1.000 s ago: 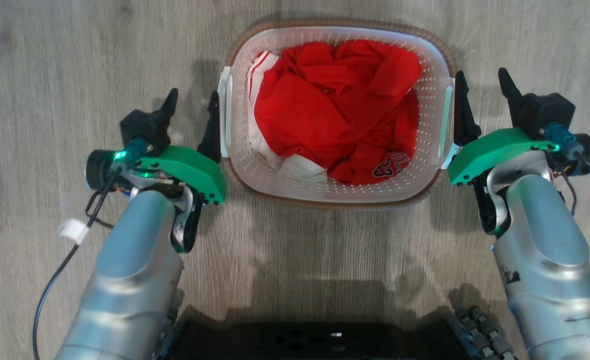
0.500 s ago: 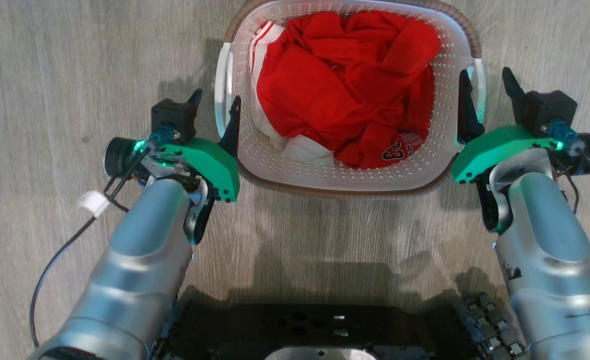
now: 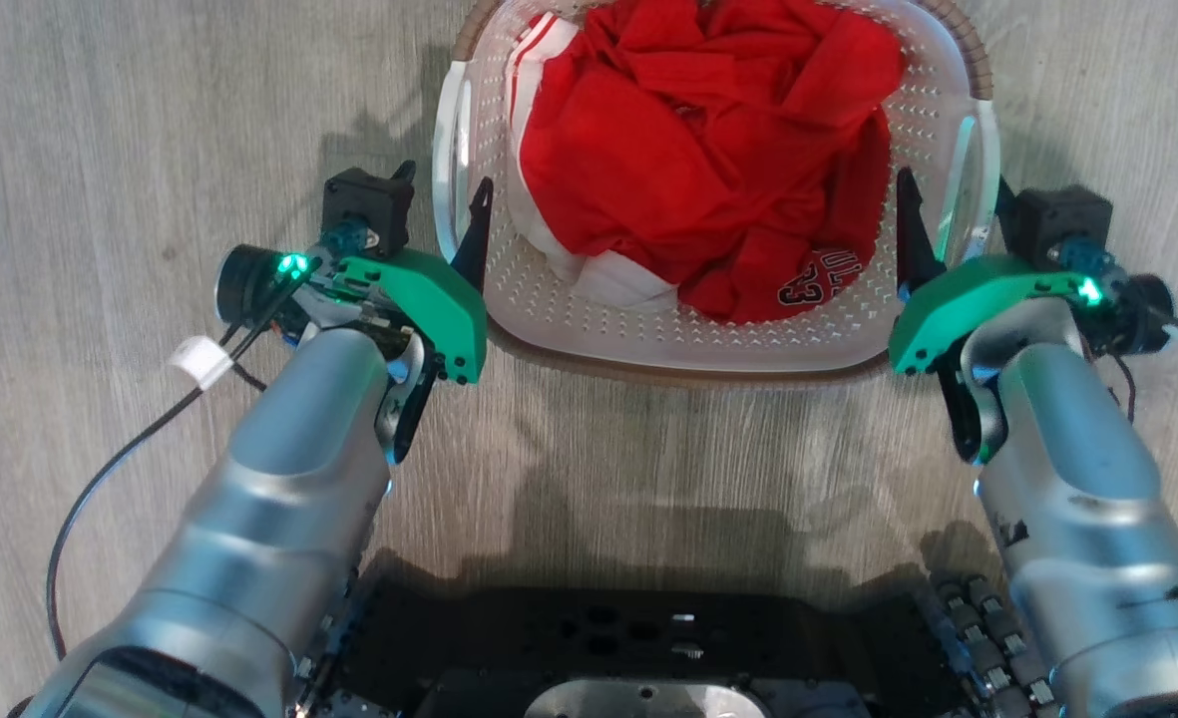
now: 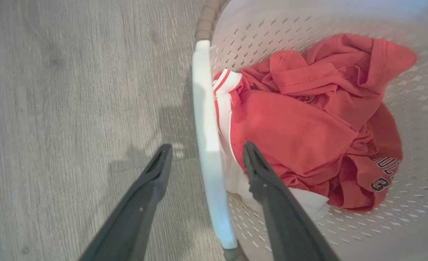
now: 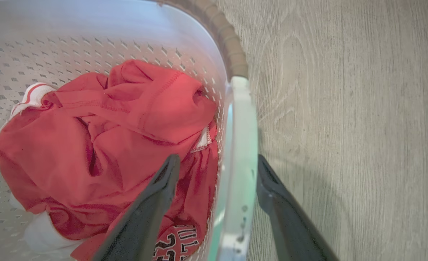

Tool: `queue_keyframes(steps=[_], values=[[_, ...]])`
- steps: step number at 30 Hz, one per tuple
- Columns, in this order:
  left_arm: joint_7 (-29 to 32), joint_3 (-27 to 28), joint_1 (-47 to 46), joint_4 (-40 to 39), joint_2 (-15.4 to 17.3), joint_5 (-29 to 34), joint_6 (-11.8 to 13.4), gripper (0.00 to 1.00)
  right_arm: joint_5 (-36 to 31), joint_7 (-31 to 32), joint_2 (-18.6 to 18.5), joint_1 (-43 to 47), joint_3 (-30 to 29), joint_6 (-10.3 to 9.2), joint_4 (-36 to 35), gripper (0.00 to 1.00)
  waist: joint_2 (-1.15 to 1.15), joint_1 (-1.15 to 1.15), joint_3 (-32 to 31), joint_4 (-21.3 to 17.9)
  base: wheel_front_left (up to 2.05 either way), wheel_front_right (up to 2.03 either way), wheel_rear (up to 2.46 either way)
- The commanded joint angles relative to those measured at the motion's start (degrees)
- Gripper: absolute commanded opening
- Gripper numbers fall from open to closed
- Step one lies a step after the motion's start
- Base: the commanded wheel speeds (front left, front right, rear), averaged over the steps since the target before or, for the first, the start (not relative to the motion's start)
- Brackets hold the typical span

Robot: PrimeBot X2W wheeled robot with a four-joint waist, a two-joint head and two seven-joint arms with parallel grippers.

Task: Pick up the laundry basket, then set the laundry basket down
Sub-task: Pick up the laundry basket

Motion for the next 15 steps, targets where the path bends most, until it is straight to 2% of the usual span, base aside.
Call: queue_keyframes(steps=[1,15], values=[[-0.55,0.48,0.76,-0.36,1.25,-0.6,0.43,1.0,0.05,-0.6,0.63,1.69,1.37,0.08,-0.47,1.0,-0.01,0.0,0.21,0.11,0.0,0.0,0.0],[-0.55,-4.83,-2.23,-0.23,1.25,-3.71,1.52,1.0,0.95,-0.6,0.63,-1.73,1.38,0.08,4.5,1.0,-0.01,0.0,1.94,0.62,0.0,0.0,0.0]])
